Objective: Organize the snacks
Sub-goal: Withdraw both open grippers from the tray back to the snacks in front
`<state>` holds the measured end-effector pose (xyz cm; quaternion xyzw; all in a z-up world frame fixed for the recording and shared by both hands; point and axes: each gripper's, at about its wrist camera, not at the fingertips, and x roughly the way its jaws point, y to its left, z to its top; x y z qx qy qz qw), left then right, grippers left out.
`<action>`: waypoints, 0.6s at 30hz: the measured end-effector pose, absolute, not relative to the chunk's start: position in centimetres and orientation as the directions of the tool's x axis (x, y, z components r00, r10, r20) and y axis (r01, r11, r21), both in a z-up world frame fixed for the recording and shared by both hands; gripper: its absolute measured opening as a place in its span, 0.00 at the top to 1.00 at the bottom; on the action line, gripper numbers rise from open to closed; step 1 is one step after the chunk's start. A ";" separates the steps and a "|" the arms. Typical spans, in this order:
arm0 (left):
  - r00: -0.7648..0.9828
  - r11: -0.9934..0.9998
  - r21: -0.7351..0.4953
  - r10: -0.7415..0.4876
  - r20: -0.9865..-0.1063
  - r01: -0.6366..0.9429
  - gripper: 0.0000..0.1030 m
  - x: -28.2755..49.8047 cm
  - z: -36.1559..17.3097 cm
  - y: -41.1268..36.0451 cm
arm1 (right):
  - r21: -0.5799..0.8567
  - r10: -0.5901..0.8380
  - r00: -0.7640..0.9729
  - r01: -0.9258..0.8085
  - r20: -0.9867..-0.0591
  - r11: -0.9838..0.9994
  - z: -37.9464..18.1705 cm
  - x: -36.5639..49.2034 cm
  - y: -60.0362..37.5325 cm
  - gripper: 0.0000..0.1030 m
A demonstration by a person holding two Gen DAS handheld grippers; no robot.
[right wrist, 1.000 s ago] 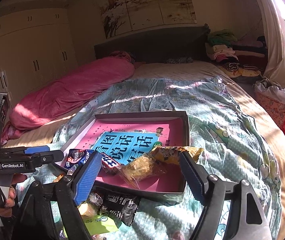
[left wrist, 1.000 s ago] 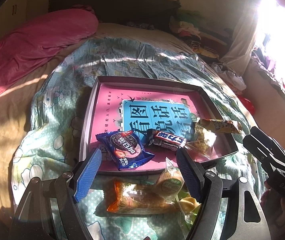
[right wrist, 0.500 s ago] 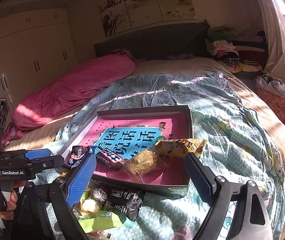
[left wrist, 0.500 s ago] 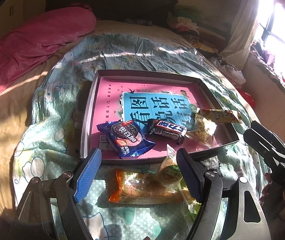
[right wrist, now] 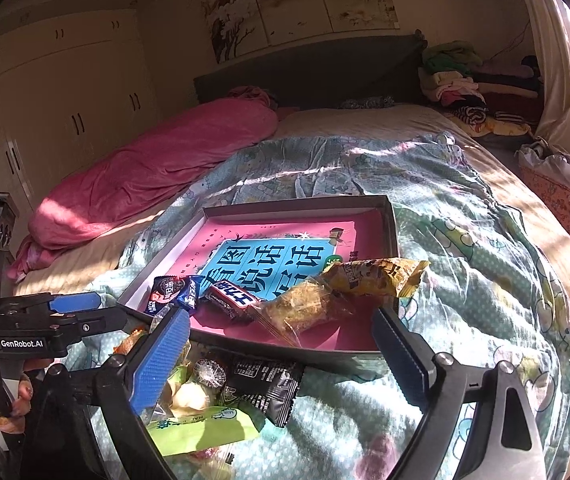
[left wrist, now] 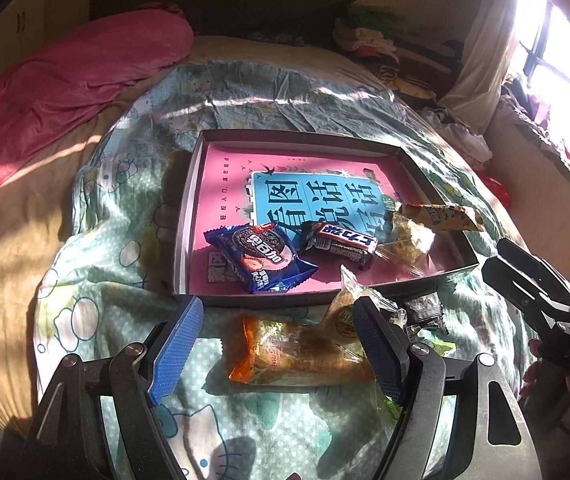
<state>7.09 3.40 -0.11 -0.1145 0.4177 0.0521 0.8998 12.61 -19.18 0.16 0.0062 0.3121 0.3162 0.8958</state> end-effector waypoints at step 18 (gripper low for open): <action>0.635 0.973 -0.152 -0.007 -0.773 -0.176 0.24 5.4 -0.3 3.5 | 0.206 0.565 0.589 -0.564 -0.578 0.800 0.0 10.6 -19.1 0.10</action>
